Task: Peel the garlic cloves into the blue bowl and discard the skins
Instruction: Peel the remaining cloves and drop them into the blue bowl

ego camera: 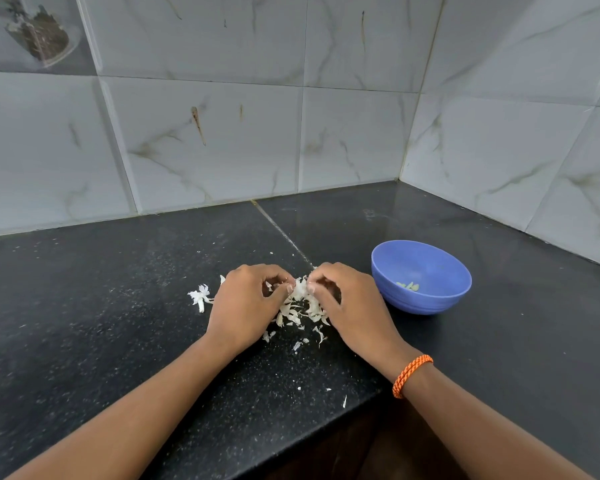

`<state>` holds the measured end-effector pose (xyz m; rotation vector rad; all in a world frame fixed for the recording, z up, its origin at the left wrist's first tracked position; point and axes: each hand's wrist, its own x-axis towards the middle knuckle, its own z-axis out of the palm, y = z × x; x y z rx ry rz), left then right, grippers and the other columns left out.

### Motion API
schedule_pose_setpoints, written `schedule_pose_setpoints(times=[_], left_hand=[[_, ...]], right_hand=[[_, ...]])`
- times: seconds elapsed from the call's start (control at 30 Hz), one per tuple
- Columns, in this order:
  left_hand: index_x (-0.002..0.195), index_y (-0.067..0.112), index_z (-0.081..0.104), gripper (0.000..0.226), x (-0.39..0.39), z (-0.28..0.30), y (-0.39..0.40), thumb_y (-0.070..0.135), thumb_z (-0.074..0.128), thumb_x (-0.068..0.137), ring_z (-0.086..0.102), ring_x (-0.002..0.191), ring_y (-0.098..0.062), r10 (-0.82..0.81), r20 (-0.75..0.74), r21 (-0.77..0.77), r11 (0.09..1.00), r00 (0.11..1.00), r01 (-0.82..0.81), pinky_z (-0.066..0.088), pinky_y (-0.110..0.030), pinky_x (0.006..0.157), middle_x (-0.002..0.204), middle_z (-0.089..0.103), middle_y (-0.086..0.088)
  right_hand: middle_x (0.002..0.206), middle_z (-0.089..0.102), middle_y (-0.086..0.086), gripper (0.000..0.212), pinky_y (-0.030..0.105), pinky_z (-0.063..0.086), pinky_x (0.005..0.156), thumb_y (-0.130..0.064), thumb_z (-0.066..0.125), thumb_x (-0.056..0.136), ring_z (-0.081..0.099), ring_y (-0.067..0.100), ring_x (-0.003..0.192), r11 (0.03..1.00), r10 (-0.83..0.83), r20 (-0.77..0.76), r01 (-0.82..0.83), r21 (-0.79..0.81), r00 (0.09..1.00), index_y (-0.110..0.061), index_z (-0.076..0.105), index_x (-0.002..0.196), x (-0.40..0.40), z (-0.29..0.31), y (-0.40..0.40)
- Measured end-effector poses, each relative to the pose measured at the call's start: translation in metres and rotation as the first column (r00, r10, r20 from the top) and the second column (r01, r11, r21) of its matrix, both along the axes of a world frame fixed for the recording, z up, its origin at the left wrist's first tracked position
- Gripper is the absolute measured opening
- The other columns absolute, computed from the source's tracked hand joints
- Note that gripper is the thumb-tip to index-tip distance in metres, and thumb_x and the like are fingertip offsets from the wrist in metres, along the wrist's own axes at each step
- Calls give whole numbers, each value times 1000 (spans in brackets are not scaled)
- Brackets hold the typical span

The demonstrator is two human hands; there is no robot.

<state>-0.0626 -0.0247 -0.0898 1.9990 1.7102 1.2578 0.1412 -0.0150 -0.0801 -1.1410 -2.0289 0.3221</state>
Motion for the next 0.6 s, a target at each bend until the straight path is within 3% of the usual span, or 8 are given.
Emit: schedule_pose_setpoints(times=[0.17,0.27,0.43,0.6], left_hand=[[102,37,82,13,0,3,-2,26,77,97,62,72,-1,-16,29,45,999,999,15,49,-26,70,85,73,27],[103,36,82,14,1,5,-3,25,76,97,65,77,-5,-30,56,50,998,998,27,55,-29,77,95,76,24],[100,37,82,13,0,2,-3,26,76,98,66,79,-7,-44,45,36,998,998,43,58,-36,79,94,75,22],[106,35,82,14,1,5,-4,25,77,98,66,81,-5,-63,88,86,995,994,56,53,-27,75,98,76,24]], right_hand=[[87,75,-13,8,15,52,72,-18,72,101,70,6,85,997,-30,-285,8,-77,958,-23,76,96,3,1,3],[90,76,-14,11,14,52,69,-14,76,97,71,7,85,994,-60,-326,24,-111,943,-24,77,93,8,0,6],[83,76,-13,17,15,51,65,-8,77,93,71,9,77,991,-79,-349,35,-130,934,-25,78,92,7,-2,7],[85,73,-10,25,17,51,64,-1,75,91,67,11,72,996,-31,-399,-4,-87,916,-22,73,105,-1,-3,1]])
